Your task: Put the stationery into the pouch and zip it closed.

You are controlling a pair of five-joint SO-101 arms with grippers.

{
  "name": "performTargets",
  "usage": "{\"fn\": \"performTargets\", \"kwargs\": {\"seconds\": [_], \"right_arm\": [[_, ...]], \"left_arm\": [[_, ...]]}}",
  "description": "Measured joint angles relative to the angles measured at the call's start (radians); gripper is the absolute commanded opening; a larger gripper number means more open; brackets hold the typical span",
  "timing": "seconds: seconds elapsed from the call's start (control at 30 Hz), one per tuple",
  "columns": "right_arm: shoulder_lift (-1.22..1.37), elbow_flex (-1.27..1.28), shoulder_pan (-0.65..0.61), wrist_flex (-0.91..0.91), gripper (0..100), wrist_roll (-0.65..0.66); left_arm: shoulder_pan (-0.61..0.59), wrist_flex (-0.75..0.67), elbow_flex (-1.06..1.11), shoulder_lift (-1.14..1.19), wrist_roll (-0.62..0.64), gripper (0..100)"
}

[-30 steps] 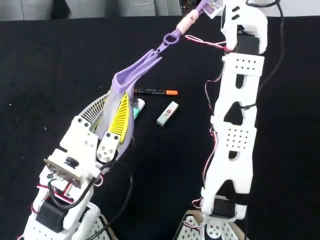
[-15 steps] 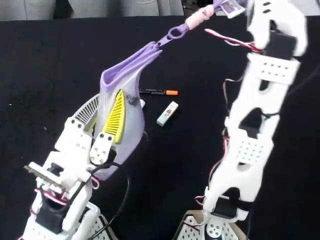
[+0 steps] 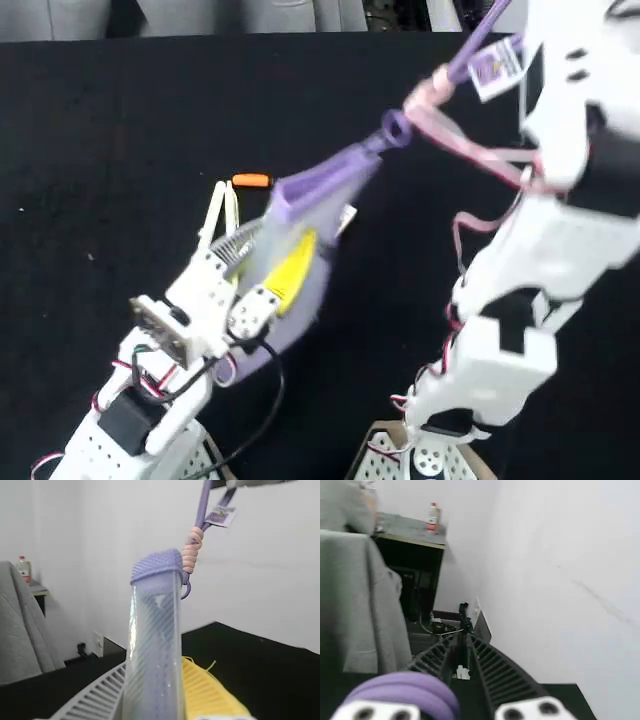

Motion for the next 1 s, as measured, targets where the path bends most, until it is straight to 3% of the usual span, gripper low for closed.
{"fn": "performTargets", "kwargs": {"seconds": [0.3, 0.73, 0.83, 1.0], "right_arm": [[-0.173, 0.0, -0.17, 0.163, 1.1, 0.089], [-0.178, 0.0, -0.175, 0.163, 1.1, 0.091], [-0.178, 0.0, -0.175, 0.163, 1.1, 0.091], [-0.178, 0.0, -0.175, 0.163, 1.1, 0.091]], "left_arm": [[0.101, 0.117, 0.005, 0.0, 0.0, 20], [0.144, 0.345, -0.123, -0.002, -0.035, 22], [0.106, 0.399, -0.204, -0.003, -0.068, 22], [-0.071, 0.41, -0.322, -0.012, -0.219, 22]]}}
